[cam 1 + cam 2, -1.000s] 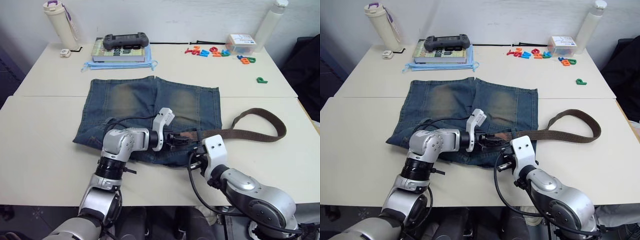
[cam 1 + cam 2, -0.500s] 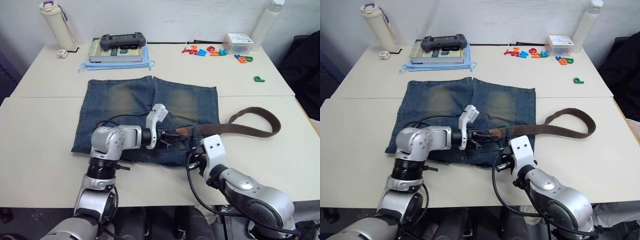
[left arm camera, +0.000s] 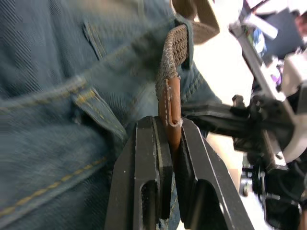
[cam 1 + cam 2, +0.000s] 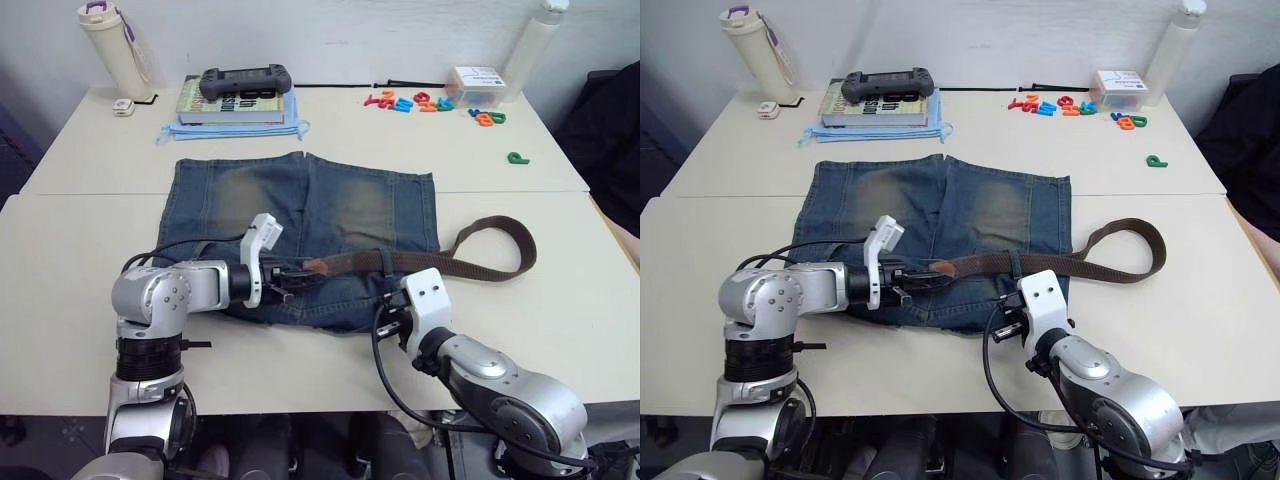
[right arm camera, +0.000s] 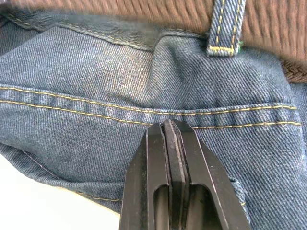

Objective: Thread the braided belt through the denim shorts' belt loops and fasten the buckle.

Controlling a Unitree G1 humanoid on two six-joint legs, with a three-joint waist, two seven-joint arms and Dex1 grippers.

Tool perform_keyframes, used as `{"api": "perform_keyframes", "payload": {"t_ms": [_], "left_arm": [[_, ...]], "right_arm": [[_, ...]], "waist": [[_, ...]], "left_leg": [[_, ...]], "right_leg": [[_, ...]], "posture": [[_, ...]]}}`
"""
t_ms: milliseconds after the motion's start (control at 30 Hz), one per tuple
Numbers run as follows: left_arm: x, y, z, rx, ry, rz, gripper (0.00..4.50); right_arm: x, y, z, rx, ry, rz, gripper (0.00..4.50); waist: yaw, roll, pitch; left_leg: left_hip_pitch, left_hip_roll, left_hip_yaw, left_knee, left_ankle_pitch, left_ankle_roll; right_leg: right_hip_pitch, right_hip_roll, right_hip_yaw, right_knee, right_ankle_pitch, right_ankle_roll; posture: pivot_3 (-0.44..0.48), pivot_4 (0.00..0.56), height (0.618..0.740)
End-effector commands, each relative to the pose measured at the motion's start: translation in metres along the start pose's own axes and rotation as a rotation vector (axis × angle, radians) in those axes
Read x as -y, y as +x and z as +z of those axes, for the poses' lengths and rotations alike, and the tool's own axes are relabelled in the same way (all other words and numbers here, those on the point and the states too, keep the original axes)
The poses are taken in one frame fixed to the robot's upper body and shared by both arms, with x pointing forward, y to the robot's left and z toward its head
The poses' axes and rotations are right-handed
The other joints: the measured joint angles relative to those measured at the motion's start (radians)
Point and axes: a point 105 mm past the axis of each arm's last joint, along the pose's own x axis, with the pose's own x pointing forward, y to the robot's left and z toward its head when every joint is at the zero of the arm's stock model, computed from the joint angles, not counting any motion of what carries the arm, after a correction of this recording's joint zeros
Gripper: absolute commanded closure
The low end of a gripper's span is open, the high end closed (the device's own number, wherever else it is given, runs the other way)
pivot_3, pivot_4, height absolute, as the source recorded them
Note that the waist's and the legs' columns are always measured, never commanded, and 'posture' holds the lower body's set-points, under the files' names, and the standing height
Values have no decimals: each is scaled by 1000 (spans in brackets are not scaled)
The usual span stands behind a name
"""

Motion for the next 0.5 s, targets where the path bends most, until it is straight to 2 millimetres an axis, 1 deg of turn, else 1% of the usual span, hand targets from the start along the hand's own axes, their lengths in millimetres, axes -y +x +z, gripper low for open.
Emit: {"api": "perform_keyframes", "payload": {"t_ms": [33,133,233,367,500], "left_arm": [[6,-31,17,90,50,-39,4479],[5,-46,17,86,52,-39,4479],[2,-48,13,78,45,-22,4479],[3,-40,7,80,37,-30,4479],[9,-20,6,95,28,-49,4479]], "right_arm": [[5,-3,8,31,-11,-17,4500],[9,-3,10,35,-22,-24,4500],[15,-4,13,34,-42,-33,4500],[27,-5,16,32,-80,-47,4500],[45,-7,18,16,-109,-81,4500]], "waist": [[-2,0,0],[-5,0,0],[-7,0,0],[-7,0,0],[-4,0,0]], "left_leg": [[0,0,0,0,0,0],[1,0,0,-1,0,-1],[1,0,0,-1,0,-1],[1,0,0,-1,0,-2],[0,0,-1,-1,0,-2]], "right_leg": [[0,0,0,0,0,0],[0,0,0,0,0,-1],[0,0,0,1,-1,-1],[0,0,0,1,-1,-1],[0,0,0,0,-1,-1]], "posture": [[0,150,667],[0,150,667],[0,150,667],[0,150,667],[0,150,667]]}}
